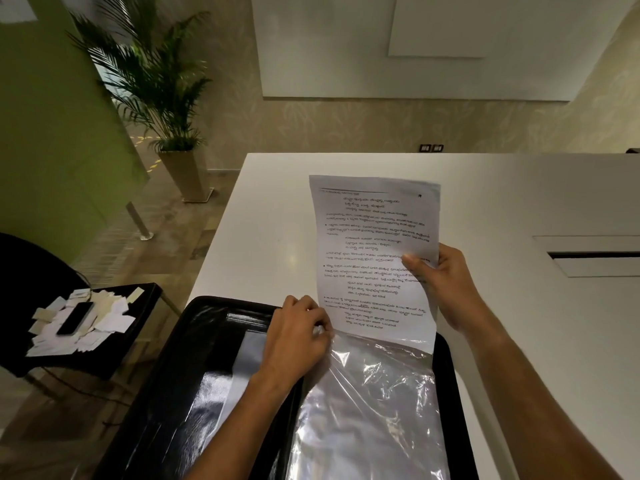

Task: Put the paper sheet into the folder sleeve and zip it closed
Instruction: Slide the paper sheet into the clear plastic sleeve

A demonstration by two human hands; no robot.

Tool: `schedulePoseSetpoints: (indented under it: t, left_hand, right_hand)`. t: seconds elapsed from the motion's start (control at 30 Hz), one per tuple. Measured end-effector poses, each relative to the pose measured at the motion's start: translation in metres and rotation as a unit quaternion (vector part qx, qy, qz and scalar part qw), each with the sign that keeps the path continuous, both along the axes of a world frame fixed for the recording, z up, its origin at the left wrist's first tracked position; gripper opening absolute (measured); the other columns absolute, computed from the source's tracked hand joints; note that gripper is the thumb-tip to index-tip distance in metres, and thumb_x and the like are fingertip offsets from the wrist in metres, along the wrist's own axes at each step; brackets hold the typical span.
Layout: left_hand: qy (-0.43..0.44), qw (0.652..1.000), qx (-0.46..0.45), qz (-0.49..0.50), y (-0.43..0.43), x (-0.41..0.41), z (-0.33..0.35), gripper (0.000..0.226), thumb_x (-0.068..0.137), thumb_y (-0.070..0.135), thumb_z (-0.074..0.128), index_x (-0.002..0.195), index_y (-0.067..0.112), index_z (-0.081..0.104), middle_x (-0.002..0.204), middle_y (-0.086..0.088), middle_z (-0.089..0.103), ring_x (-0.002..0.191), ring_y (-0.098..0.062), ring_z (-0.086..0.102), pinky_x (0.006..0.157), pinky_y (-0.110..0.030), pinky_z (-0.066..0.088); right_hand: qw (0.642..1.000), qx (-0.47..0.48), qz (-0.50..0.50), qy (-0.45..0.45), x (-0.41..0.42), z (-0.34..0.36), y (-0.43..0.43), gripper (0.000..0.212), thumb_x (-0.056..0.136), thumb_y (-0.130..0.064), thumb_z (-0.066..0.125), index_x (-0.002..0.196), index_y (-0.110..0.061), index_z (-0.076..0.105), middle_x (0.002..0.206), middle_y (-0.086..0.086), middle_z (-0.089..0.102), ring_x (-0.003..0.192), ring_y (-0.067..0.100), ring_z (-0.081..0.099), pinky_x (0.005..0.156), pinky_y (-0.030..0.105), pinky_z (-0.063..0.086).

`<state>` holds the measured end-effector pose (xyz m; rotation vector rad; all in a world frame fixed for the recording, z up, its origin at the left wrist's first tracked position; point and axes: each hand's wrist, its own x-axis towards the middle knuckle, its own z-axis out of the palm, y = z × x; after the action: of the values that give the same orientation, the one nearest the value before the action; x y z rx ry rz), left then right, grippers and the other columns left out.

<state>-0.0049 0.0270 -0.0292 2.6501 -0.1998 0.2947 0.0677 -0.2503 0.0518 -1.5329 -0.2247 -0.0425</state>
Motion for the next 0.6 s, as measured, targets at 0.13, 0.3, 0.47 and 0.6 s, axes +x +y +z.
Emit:
schedulePoseSetpoints:
  t: [0.13,0.3,0.47,0.6]
  left_hand:
    - [0.046,0.996,-0.06,0.053,-0.003,-0.004,-0.005,0.007,0.089,0.03,0.081,0.093,0.036,0.08,0.137,0.013,0.061,0.127,-0.017,0.049,0.106,-0.039,0.045]
    - [0.034,0.993,-0.094,0.062,-0.004,-0.006,-0.007,0.009,0.089,0.033,0.082,0.086,0.036,0.074,0.101,0.024,0.07,0.11,-0.005,0.052,0.098,-0.037,0.04]
    - [0.032,0.989,-0.135,0.058,-0.001,-0.006,-0.007,0.012,0.092,0.037,0.084,0.086,0.033,0.074,0.09,0.021,0.073,0.102,-0.005,0.055,0.102,-0.039,0.04]
    - [0.038,0.988,-0.141,0.046,0.004,-0.003,-0.006,0.015,0.09,0.042,0.085,0.087,0.033,0.074,0.09,0.022,0.074,0.105,-0.004,0.053,0.101,-0.037,0.036]
  right_hand:
    - [1.0,0.005,-0.001,0.002,-0.002,0.002,0.004,0.027,0.104,-0.011,0.074,0.131,-0.012,0.078,0.12,0.005,0.086,0.107,0.026,0.084,0.083,0.027,0.067]
    - [1.0,0.012,-0.007,0.011,-0.004,0.005,0.006,0.032,0.105,-0.01,0.073,0.137,-0.01,0.074,0.123,0.004,0.085,0.109,0.025,0.084,0.084,0.027,0.067]
    - [0.999,0.033,0.012,0.016,-0.01,-0.002,0.006,0.035,0.107,-0.009,0.07,0.142,-0.015,0.07,0.13,0.004,0.083,0.116,0.025,0.082,0.089,0.031,0.068]
    - [1.0,0.021,0.007,0.014,-0.012,-0.005,0.001,0.032,0.106,-0.014,0.072,0.136,-0.025,0.074,0.131,0.003,0.082,0.116,0.027,0.082,0.09,0.033,0.068]
